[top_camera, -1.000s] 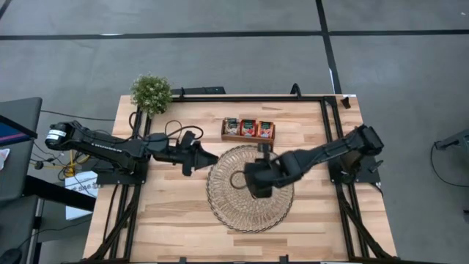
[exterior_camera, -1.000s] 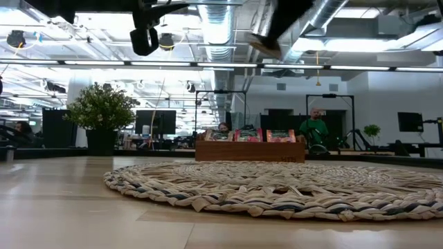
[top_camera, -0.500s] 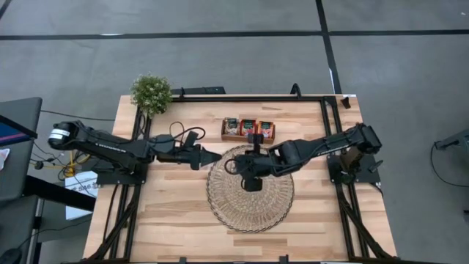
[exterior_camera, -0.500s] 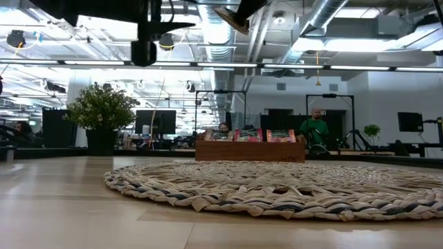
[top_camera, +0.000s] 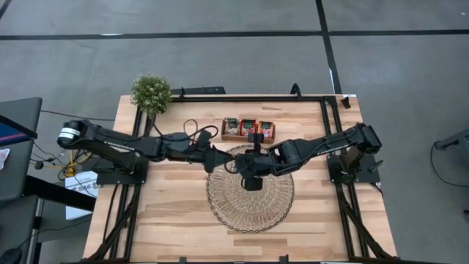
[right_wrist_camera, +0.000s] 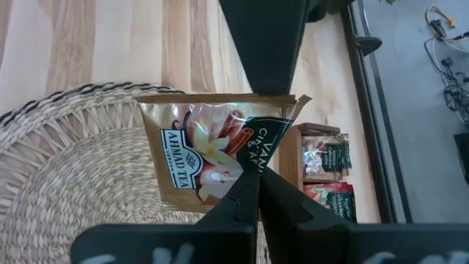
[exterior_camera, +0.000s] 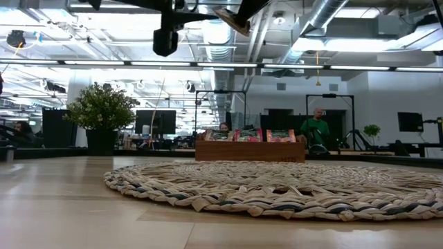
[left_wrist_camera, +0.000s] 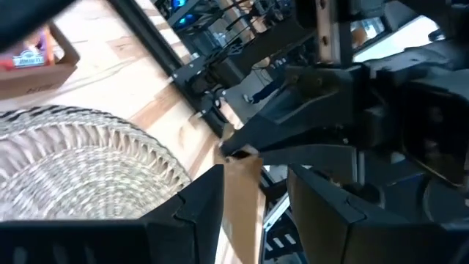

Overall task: Pick & Place Tea
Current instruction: Put the brown tea bag into the left section of the wooden organizer

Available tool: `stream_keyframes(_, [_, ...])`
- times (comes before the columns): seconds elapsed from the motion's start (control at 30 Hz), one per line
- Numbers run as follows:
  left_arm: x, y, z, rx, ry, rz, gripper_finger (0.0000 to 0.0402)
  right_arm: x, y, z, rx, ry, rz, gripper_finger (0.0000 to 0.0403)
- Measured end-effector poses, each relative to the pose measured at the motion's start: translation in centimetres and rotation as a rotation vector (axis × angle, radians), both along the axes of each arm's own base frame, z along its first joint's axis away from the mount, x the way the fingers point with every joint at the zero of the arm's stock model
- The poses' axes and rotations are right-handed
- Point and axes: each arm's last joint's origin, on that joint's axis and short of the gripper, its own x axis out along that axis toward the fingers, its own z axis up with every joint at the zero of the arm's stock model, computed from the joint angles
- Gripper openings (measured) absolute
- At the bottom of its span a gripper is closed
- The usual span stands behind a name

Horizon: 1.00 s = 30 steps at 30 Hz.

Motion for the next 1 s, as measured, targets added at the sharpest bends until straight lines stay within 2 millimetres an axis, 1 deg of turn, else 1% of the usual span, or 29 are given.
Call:
stream_keyframes(0.17, [1.2, -0.1, 0.2, 0.005, 0.017, 0.001, 0.0142, 0.0, 0.0, 0.0, -0.001, 0.002, -0.001, 0.0])
stream_keyframes(0.3, [1.8, -0.1, -0.1, 0.008, 0.047, 0.001, 0.0142, 0.0, 0.0, 0.0, -0.001, 0.003, -0.001, 0.0])
stream_keyframes(0.47, [1.8, 0.0, -0.3, 0.011, 0.063, 0.042, 0.0136, 0.0, 0.0, 0.0, -0.001, 0.006, -0.001, 0.0])
stream_keyframes(0.6, [1.8, 0.1, -0.3, 0.015, 0.063, 0.067, 0.0104, 0.0, 0.0, 0.0, -0.002, 0.006, -0.001, 0.0])
stream_keyframes(0.8, [1.7, 0.1, -0.3, 0.037, 0.068, 0.067, 0.0014, 0.0, 0.0, 0.0, -0.001, 0.005, 0.0, 0.0])
stream_keyframes(0.9, [1.7, 0.1, -0.3, 0.044, 0.075, 0.065, 0.0004, 0.0, 0.0, 0.0, 0.0, 0.004, 0.0, 0.0])
stream_keyframes(1.0, [1.7, 0.1, -0.4, 0.056, 0.087, 0.062, 0.0002, 0.0, 0.0, 0.0, 0.002, 0.002, 0.001, 0.0])
